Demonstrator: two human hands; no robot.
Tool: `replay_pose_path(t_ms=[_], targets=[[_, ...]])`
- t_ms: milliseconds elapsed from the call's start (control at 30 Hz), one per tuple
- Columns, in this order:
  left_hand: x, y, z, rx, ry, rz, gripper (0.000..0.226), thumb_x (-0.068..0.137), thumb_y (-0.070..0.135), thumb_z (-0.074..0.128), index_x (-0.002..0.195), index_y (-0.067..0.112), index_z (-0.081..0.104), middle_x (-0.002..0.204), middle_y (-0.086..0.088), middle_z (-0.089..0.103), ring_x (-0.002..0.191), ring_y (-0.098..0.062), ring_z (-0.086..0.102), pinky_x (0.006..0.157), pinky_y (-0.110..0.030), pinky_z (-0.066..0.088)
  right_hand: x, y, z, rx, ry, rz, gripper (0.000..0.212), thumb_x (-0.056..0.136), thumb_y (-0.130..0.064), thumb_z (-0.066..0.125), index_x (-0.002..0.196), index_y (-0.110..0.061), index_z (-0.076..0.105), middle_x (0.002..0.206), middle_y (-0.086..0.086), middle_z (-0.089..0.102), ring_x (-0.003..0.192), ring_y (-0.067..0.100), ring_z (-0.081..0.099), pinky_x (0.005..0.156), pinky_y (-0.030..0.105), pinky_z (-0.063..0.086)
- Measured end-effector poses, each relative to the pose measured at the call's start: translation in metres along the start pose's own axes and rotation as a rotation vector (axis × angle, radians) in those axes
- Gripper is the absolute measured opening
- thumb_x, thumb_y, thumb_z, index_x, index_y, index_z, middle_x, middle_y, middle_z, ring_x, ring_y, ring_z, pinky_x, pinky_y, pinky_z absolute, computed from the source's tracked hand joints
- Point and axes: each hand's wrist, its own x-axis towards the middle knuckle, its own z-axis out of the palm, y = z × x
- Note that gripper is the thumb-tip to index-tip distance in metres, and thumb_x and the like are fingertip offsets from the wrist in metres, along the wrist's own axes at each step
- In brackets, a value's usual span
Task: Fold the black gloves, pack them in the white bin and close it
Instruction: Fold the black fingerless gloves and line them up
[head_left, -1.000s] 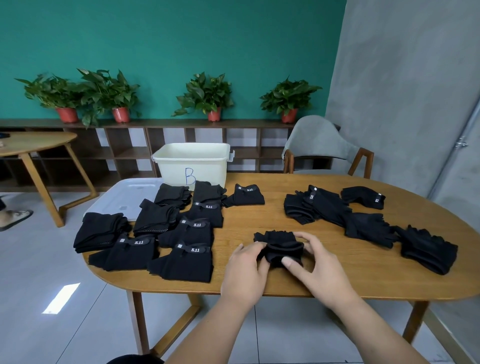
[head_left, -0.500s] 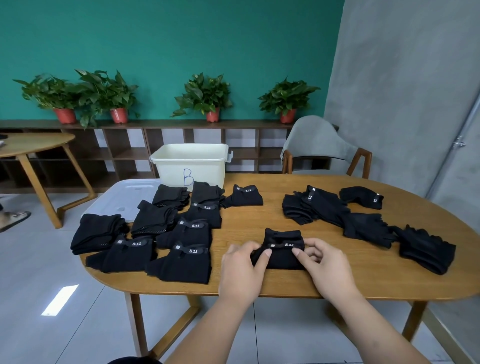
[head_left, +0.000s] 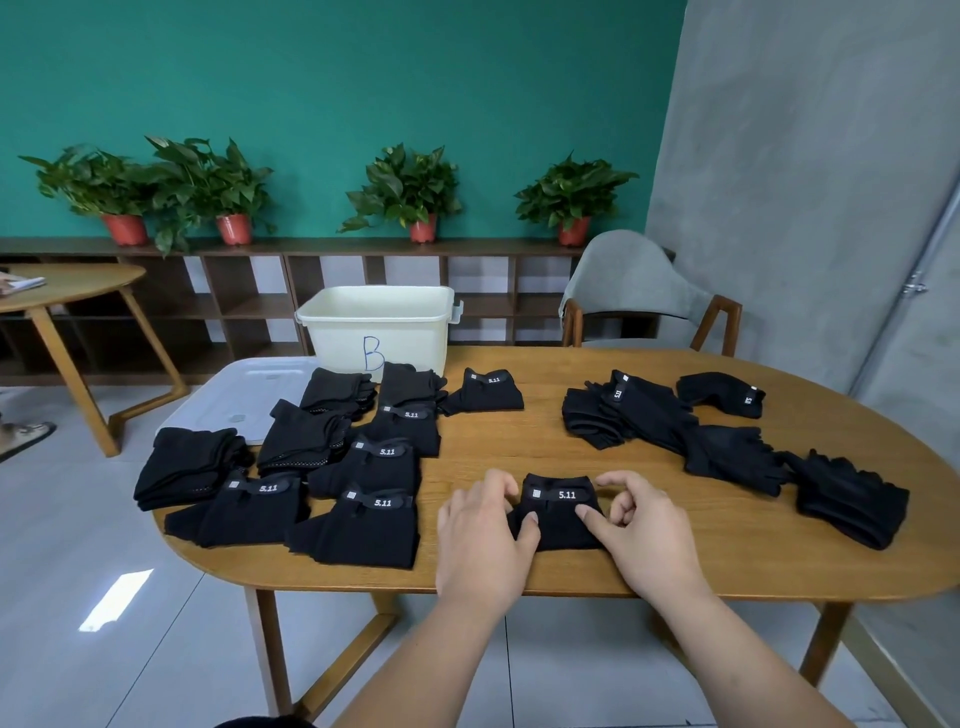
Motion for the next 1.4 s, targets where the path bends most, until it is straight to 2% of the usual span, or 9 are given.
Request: replay_pose_path(t_ms=[67,233,400,667,833,967,1100,1233,1400], targets=[[0.000,0.000,0.000,0.013,-0.005,0.023,0.020,0.100,0.043,0.060,0.110,0.045,0.042,0.095,0.019,0.056,0.099,-0.009,0.048,0.099,-0.031,0.035,-0.001,-0.001,0.003,-0.061,0.022,-0.046,0.038,0.090,-0.043,0.077,0.125,-0.038,0.061,0.081,-0.015,0.060,0.090,0.003,0.054,0.077,0.030,0.053],[-0.003,-0.001,0.001,0.062,0.015,0.051,0.017,0.107,0.046,0.045,0.124,0.045,0.049,0.108,0.020,0.064,0.107,-0.010,0.052,0.109,-0.035,0.034,-0.005,-0.004,0.007,-0.227,-0.090,-0.233,0.051,0.109,-0.048,0.041,0.158,-0.047,0.031,0.140,-0.020,0.050,0.132,0.008,0.041,0.108,0.038,0.045],[-0.002,0.000,0.003,0.106,0.012,0.010,0.019,0.106,0.041,0.047,0.123,0.043,0.056,0.110,0.019,0.065,0.109,-0.012,0.050,0.109,-0.035,0.033,0.001,-0.006,0.012,-0.466,-0.395,-0.193,0.057,0.106,-0.066,0.008,0.162,-0.055,0.005,0.174,-0.011,0.012,0.161,0.016,-0.007,0.130,0.043,0.010],[0.005,-0.003,0.006,0.089,-0.008,-0.053,0.019,0.103,0.039,0.055,0.121,0.041,0.061,0.113,0.018,0.059,0.112,-0.012,0.046,0.109,-0.035,0.035,0.004,-0.009,0.012,-0.473,-0.431,-0.157,0.057,0.103,-0.071,0.008,0.159,-0.061,0.000,0.175,-0.009,0.004,0.161,0.020,-0.012,0.130,0.046,0.003],[-0.002,-0.003,0.008,0.077,0.145,0.006,0.027,0.107,0.047,0.046,0.126,0.035,0.061,0.115,0.016,0.054,0.112,-0.010,0.049,0.112,-0.039,0.038,0.008,-0.005,0.000,-0.012,-0.276,-0.031,0.051,0.105,-0.067,0.024,0.156,-0.062,0.023,0.169,-0.015,0.028,0.159,0.012,0.013,0.128,0.044,0.019],[-0.005,0.007,0.006,0.172,0.247,0.224,0.033,0.107,0.037,0.048,0.132,0.024,0.063,0.139,0.003,0.055,0.135,-0.021,0.048,0.125,-0.048,0.028,0.008,-0.004,-0.004,0.139,-0.152,0.055,0.049,0.110,-0.054,0.027,0.155,-0.045,0.044,0.159,-0.009,0.047,0.150,0.015,0.034,0.123,0.039,0.028],[-0.019,0.031,0.011,0.272,-0.011,0.451,0.053,0.108,0.048,0.039,0.152,0.020,0.050,0.163,-0.006,0.038,0.150,-0.027,0.034,0.131,-0.048,0.016,0.009,0.000,-0.002,0.184,-0.091,0.098,0.045,0.112,-0.045,0.029,0.145,-0.036,0.057,0.148,-0.008,0.058,0.141,0.014,0.046,0.119,0.038,0.034],[-0.023,0.038,0.022,0.471,-0.449,0.255,0.085,0.103,0.074,0.007,0.168,0.023,-0.010,0.173,-0.007,-0.026,0.159,-0.023,-0.027,0.129,-0.047,-0.015,0.011,0.002,0.000,0.124,-0.085,0.085,0.045,0.111,-0.038,0.029,0.134,-0.029,0.067,0.139,-0.008,0.063,0.134,0.014,0.051,0.117,0.039,0.038],[-0.005,0.034,0.020,0.505,-0.570,0.176,0.089,0.099,0.079,0.003,0.165,0.025,-0.021,0.169,-0.004,-0.035,0.154,-0.021,-0.036,0.128,-0.046,-0.017,0.008,0.000,0.001,0.055,-0.080,0.068,0.045,0.111,-0.033,0.030,0.132,-0.025,0.069,0.136,-0.004,0.064,0.132,0.017,0.052,0.114,0.036,0.038]])
